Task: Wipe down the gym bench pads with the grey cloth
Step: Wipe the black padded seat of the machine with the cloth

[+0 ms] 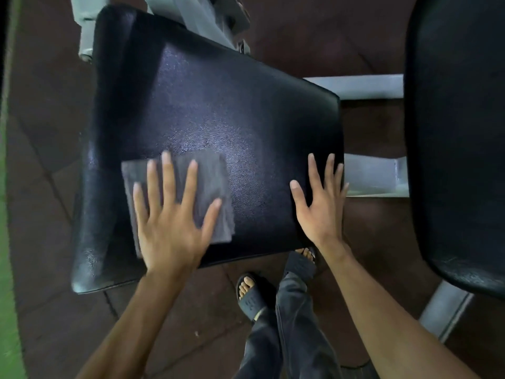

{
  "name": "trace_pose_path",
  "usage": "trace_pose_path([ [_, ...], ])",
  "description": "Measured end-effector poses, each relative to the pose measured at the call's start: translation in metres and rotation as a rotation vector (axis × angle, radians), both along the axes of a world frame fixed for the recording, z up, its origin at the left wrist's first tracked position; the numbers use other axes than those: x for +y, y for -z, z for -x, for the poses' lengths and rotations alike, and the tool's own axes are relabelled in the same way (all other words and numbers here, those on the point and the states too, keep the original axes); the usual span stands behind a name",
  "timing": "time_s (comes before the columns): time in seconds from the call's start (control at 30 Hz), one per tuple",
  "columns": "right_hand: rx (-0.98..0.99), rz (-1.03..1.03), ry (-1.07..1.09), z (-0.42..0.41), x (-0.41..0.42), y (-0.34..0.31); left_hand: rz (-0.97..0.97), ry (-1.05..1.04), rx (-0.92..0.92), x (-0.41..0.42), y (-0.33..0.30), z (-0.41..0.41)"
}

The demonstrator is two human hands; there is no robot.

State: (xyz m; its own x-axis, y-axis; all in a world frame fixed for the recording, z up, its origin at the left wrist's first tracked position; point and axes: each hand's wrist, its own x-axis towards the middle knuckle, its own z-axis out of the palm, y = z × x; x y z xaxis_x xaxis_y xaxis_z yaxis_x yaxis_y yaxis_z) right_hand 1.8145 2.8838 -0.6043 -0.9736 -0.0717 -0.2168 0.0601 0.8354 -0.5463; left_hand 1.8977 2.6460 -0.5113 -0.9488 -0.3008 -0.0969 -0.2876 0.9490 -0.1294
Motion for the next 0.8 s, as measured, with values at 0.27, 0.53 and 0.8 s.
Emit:
trace_pose_path([
  [0.27,-0.017,0.377,0.092,-0.001,0.025,0.003,-0.129,0.135,-0.051,0.128,0.054,0.009],
  [0.53,0.055,0.333,0.239,-0.003,0.017,-0.018,-0.318,0.199,0.057,0.082,0.021,0.061],
  [0.8,0.05,-0.079,-0.125,-0.034,-0.067,-0.033,-0.062,0.083,-0.001,0.028,0.024,0.095],
])
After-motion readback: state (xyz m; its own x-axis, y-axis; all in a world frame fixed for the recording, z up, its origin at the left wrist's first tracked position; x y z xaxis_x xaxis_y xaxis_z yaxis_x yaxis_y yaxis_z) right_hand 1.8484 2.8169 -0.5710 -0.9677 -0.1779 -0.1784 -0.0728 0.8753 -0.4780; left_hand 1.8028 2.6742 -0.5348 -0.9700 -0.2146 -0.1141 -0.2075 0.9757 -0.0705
